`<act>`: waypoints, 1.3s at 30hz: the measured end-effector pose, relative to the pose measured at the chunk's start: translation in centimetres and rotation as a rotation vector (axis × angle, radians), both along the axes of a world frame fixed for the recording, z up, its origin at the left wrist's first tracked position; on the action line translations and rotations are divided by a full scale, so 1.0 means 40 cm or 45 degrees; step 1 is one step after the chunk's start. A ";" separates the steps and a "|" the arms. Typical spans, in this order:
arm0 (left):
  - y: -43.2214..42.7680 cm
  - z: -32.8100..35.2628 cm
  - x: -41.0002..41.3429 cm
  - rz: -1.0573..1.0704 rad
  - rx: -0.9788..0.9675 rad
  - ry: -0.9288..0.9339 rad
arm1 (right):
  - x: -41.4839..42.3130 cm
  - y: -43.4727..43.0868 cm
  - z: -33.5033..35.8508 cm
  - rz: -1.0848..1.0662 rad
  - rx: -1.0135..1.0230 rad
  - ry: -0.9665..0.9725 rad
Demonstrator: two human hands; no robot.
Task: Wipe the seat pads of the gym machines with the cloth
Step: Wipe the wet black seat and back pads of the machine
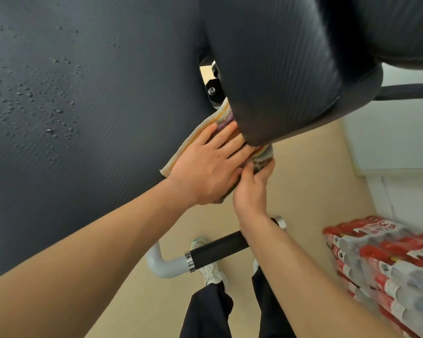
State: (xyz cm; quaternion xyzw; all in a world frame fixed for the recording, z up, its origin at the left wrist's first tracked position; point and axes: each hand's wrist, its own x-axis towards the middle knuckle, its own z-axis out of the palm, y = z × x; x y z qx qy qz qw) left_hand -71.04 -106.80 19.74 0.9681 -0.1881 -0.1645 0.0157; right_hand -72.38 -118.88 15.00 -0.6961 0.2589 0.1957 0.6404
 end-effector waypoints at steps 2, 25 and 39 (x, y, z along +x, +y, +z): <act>0.001 -0.001 0.015 0.004 0.004 -0.017 | 0.017 0.007 -0.010 -0.107 0.035 0.048; 0.167 0.106 -0.213 -0.057 0.189 0.044 | -0.097 0.234 0.134 -0.682 0.330 0.328; 0.138 0.075 -0.139 -0.115 0.173 0.024 | -0.034 0.172 0.089 -0.716 0.495 0.479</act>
